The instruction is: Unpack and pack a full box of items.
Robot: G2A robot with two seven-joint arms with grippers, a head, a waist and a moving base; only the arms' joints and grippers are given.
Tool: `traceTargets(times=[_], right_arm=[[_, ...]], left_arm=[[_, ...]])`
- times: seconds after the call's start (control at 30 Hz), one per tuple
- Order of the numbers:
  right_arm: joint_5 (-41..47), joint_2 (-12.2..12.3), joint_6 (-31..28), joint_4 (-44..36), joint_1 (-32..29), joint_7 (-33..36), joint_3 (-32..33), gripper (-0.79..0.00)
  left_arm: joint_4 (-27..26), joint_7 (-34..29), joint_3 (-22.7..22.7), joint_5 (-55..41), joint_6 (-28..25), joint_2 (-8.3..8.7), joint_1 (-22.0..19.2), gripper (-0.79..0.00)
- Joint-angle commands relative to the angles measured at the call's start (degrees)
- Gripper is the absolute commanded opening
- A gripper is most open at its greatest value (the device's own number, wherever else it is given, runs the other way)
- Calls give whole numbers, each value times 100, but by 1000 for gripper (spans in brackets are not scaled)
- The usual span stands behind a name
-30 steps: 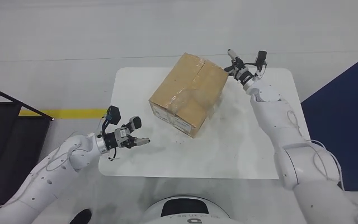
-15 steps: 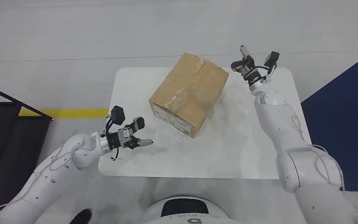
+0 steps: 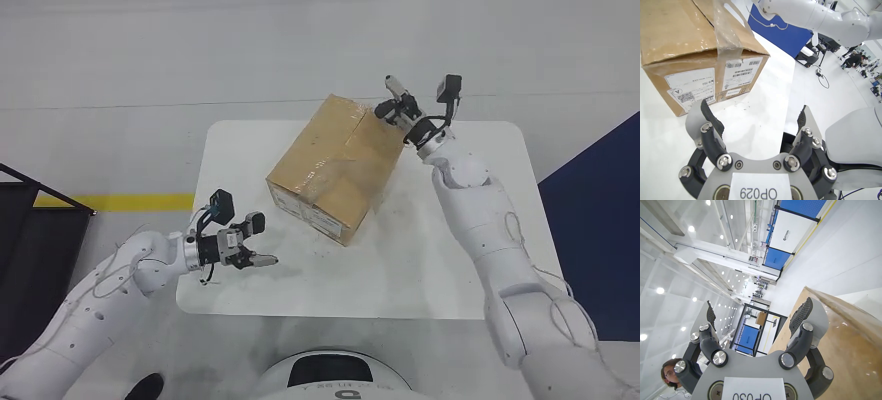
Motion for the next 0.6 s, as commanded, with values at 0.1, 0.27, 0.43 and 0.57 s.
traceTargets(times=[0.1,0.27,0.43,0.57], right_arm=[[-255,-78,480,-118,33,-204,-287,0],[-467,-126,941,27,164,-161,-479,0],[-625,-185,1259,176,291,-245,-643,0],[-646,-230,1329,265,339,-329,-720,0]], left_arm=[[27,-415,203,-24,-24,-101,-291,0],[-43,-744,357,-43,-71,-187,-540,0],[-97,-1015,466,-184,-38,-266,-781,0],[-46,-1203,540,-380,-19,-334,-1005,0]])
